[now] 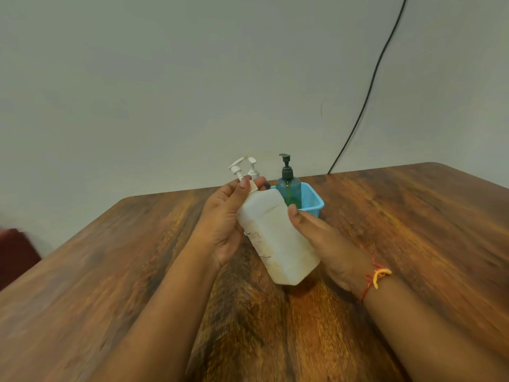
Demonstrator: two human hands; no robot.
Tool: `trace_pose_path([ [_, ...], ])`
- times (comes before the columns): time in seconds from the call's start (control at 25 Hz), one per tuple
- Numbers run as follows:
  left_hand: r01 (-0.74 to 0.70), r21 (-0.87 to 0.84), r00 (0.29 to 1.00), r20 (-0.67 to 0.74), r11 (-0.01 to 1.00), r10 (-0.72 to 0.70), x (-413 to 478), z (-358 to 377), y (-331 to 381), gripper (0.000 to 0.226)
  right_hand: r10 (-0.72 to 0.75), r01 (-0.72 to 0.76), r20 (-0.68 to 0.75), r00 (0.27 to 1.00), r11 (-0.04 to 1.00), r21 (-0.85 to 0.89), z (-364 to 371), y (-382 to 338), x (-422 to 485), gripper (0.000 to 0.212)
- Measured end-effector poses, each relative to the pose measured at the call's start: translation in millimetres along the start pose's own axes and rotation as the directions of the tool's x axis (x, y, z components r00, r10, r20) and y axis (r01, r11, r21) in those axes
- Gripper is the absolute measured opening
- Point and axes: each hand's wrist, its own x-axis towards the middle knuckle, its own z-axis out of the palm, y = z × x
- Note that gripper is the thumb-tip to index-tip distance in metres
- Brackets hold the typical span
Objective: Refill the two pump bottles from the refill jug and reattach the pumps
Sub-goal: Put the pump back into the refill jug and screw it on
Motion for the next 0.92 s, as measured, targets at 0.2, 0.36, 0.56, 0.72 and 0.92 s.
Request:
trace_pose_path([
  [0.2,-0.026,-0.013,0.998,-0.049,1.0,0.026,-4,5,1,0.015,-0.134,0.113,-0.014,0.991,0.885,-0.451,7,1,1,0.085],
  [0.36,-0.023,0.021,0.998,-0.059,1.0,0.024,-4,5,1,0.015,-0.215,0.143,-0.048,0.975,0.784,-0.605,9,5,2,0.085],
  [0.56,0.031,0.03,0.997,-0.072,0.999,-0.029,-3,5,0,0.034,-0.055,0.05,-0.006,0.998,0.947,-0.317,0,4,4,0.062],
  [0.72,0.046,0.05,0.994,-0.103,0.998,-0.04,-2,7,-6,0.05,0.032,-0.029,0.017,0.999,0.989,-0.147,-7,8,5,0.047],
  [0.92,0.033,0.145,0.996,-0.081,0.989,-0.022,-7,26,-19,0.044,-0.017,0.016,-0.072,0.997,1.0,-0.02,-19,4,3,0.043],
])
